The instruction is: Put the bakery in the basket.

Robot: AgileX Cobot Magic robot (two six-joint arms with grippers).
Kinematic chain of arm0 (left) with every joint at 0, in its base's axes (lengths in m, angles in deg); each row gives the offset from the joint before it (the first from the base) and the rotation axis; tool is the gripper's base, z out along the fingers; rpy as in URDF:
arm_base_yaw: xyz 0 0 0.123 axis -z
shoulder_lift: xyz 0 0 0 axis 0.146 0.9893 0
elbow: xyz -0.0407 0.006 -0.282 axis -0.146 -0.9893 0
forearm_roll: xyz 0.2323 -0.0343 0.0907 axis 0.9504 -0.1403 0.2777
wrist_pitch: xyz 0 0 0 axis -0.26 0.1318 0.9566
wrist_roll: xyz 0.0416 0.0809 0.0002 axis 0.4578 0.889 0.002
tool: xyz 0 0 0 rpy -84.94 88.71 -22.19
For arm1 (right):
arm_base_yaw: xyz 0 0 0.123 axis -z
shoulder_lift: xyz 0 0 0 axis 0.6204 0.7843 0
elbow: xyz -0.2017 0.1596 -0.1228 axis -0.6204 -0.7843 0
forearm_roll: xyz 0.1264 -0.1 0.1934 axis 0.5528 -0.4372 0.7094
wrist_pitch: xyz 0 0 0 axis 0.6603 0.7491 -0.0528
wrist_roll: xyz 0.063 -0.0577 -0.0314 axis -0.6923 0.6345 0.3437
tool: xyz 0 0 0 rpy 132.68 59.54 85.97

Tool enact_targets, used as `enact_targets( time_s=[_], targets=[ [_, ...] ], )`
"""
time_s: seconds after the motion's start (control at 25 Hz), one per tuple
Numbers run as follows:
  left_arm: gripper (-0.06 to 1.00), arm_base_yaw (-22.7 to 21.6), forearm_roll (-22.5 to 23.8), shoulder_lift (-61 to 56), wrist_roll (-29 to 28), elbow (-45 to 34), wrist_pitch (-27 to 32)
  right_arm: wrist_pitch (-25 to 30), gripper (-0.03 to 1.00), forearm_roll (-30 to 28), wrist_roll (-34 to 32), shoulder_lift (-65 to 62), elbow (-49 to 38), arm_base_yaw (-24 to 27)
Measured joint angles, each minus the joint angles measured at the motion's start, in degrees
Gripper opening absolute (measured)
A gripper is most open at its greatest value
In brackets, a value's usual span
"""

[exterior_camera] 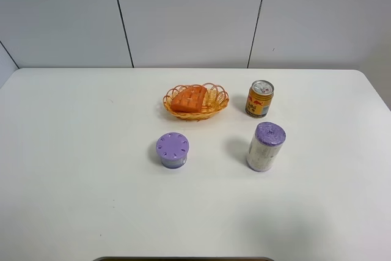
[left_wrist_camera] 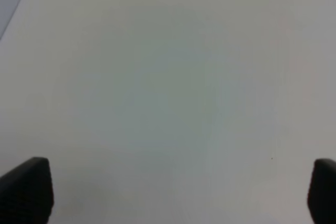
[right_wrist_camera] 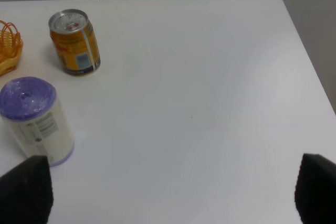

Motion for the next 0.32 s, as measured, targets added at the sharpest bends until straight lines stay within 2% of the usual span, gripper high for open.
enact_targets(
  time_s=[0.32],
  targets=[
    [0.99, 0.00, 0.00, 0.00, 0.00, 0.00, 0.00, 0.00, 0.91, 0.00, 0.00, 0.00, 0.00, 0.00]
  ],
)
